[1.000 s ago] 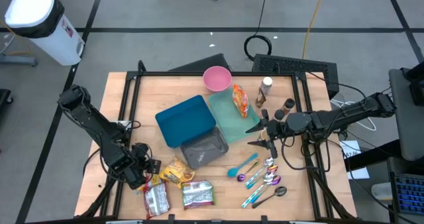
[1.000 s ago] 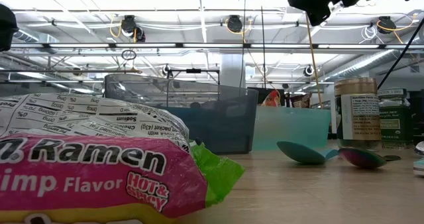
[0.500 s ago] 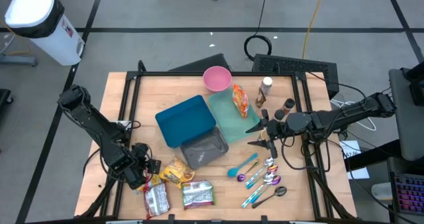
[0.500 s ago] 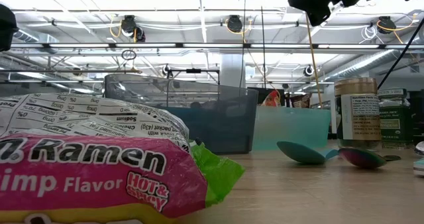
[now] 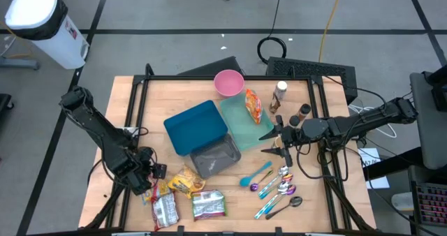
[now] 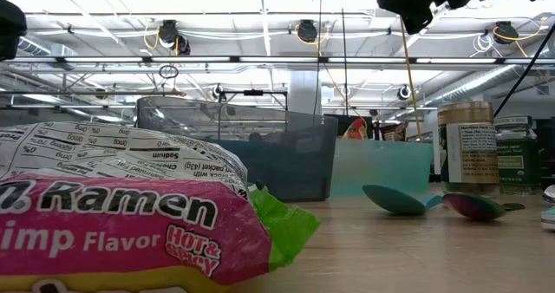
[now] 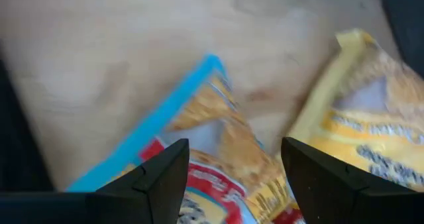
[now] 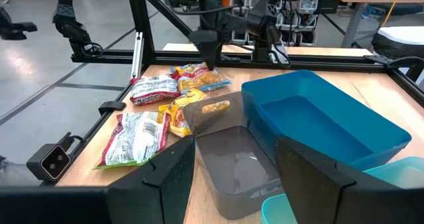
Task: Pick & Place Food Item
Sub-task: Put the blue noodle pack into the green bin
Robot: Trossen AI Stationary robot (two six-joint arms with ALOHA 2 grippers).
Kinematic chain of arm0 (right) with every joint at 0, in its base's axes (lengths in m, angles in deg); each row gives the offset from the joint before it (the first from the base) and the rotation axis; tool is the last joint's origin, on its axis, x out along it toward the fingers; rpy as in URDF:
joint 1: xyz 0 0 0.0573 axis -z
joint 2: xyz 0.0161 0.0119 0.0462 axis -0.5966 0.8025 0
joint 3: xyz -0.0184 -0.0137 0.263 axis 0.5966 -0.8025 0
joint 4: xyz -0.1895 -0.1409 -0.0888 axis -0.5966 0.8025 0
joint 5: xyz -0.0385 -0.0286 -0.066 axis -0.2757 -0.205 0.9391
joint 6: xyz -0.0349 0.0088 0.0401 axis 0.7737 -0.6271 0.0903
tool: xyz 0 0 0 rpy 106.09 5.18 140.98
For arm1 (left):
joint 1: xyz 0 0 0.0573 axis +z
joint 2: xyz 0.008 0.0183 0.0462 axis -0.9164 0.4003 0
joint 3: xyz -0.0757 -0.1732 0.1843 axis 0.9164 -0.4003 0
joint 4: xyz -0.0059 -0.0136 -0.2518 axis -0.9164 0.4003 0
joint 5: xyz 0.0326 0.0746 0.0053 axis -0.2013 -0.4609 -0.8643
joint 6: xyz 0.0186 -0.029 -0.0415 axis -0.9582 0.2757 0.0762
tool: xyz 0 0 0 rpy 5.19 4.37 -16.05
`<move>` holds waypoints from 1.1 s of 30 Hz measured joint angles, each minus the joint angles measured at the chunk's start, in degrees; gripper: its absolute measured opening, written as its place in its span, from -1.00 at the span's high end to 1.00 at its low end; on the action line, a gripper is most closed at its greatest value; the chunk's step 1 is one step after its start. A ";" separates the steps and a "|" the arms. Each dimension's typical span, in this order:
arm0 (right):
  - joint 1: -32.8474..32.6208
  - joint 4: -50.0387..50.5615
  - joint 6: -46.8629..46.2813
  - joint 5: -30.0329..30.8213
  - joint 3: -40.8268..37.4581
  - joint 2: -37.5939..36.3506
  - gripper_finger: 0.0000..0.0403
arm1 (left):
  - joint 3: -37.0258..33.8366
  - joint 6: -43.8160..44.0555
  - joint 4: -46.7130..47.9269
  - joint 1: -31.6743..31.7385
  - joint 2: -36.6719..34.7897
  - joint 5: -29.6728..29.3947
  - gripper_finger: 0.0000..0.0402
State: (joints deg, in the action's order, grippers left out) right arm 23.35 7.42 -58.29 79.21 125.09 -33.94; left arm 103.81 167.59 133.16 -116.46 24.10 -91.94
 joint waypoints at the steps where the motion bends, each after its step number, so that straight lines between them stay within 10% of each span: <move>1: 0.00 0.00 -0.01 0.00 0.00 0.00 0.03 | 0.00 0.47 1.51 0.42 -0.77 0.63 -0.21; 33: 0.00 0.09 -1.32 -0.02 0.00 0.00 0.03 | 0.00 -5.72 -0.81 11.88 11.63 9.14 -0.21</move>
State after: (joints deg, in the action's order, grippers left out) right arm 23.35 7.50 -59.62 79.19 125.09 -33.94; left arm 103.81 161.88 132.35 -104.58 35.73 -82.80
